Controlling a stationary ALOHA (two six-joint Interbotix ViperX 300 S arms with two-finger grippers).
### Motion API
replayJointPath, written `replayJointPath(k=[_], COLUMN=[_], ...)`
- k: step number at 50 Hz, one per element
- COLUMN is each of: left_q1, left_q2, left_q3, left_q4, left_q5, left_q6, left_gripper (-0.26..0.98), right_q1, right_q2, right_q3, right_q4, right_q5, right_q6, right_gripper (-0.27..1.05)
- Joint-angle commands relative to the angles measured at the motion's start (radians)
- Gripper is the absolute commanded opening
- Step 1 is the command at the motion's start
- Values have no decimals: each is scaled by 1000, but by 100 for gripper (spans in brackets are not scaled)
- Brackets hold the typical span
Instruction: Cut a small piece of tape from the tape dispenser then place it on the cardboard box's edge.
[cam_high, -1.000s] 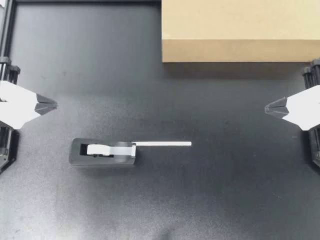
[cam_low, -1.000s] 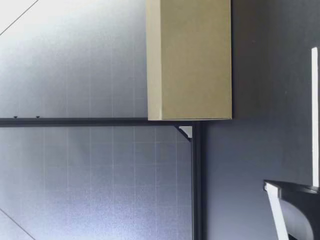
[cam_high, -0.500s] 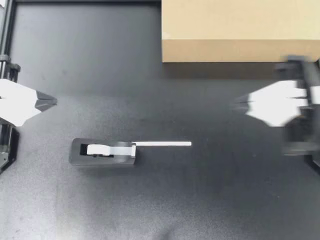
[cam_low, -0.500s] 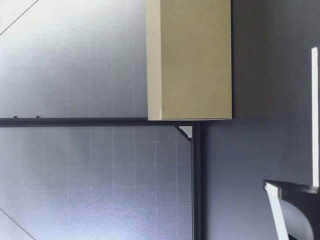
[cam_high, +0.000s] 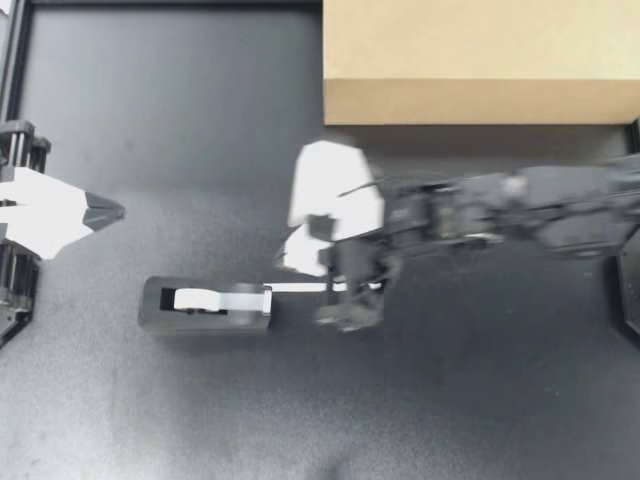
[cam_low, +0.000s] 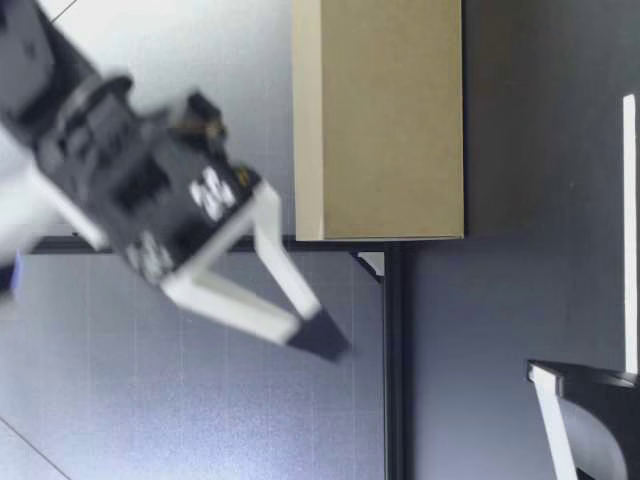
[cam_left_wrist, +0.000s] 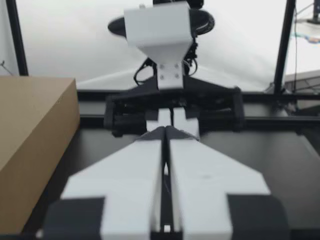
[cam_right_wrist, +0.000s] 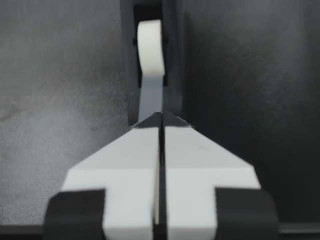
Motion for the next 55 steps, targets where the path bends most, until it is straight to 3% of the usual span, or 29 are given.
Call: replayJointPath(k=[1, 10, 15, 25, 36, 46, 55], left_q1=[2, 2, 2, 2, 2, 2, 2], left_q2=[3, 3, 3, 5, 5, 5, 5], left_q3=[-5, 8, 14, 20, 21, 29, 37], left_q4=[-2, -2, -2, -2, -2, -2, -2], left_q5=[-8, -6, -8, -8, -8, -8, -6], left_q6=[0, -6, -9, -12, -12, -12, -12], left_gripper=[-13, -13, -13, -13, -13, -13, -13], right_q1=[14, 14, -8, -114, -250, -267, -267], right_q2=[44, 133, 172, 258, 348, 420, 462], right_q3=[-107, -232, -291, -390, -456, -520, -545], right_q4=[2, 57, 178, 552, 765, 793, 784], right_q5=[86, 201, 270, 423, 591, 735, 761], right_q6=[-3, -69, -189, -499, -551, -534, -512], right_gripper=[-12, -12, -12, -12, -11, -5, 22])
